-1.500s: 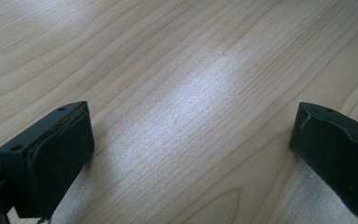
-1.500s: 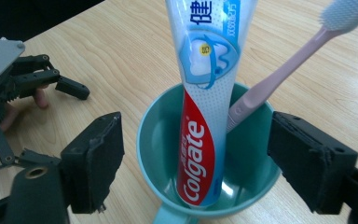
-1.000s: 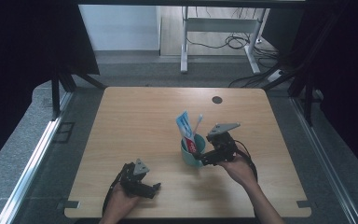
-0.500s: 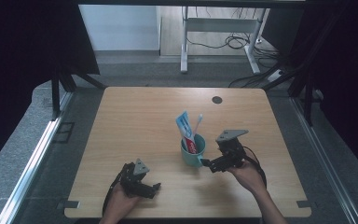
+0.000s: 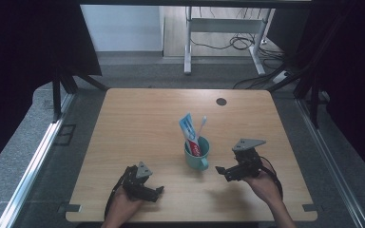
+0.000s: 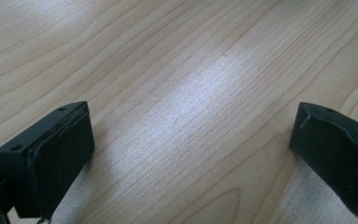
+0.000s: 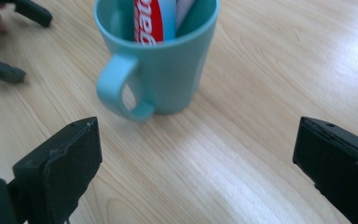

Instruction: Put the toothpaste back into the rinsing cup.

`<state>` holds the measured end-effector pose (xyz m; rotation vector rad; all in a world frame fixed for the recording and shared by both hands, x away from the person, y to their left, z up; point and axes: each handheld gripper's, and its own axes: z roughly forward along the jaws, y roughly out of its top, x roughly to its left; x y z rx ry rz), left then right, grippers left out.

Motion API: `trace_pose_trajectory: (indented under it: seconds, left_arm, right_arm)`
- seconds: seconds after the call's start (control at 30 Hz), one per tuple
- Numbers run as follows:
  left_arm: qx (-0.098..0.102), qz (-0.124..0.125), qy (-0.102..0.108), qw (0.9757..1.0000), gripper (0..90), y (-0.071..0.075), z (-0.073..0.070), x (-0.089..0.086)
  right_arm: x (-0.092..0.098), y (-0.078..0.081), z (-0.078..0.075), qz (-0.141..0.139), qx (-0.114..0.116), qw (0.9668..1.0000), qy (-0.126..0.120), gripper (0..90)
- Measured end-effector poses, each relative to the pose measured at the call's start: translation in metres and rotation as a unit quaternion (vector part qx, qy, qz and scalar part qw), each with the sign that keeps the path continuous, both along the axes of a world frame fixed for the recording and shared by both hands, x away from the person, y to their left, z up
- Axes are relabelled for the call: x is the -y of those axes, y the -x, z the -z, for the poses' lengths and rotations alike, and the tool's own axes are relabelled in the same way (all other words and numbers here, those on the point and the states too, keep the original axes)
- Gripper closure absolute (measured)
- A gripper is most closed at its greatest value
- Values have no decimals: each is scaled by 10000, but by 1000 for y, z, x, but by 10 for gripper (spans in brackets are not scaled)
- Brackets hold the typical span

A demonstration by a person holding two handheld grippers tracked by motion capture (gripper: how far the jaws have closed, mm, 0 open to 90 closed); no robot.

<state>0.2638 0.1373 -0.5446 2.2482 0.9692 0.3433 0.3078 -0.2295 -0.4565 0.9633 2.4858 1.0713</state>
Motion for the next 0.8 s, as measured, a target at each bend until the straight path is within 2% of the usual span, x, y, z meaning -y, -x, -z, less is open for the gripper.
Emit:
trace_pose_trajectory:
  seconds: [0.2,0.43,0.8]
  left_arm:
    - [0,-7,9,10000,0,0,0,0]
    - [-9,-41,33,10000,1,1,0,0]
    - [-10,-65,54,10000,3,2,0,1]
  right_arm:
    - [7,6,14,90,-5,9999,113,10]
    - [13,12,29,188,9,9998,111,13]
    - [19,17,62,367,-90,9993,-68,21]
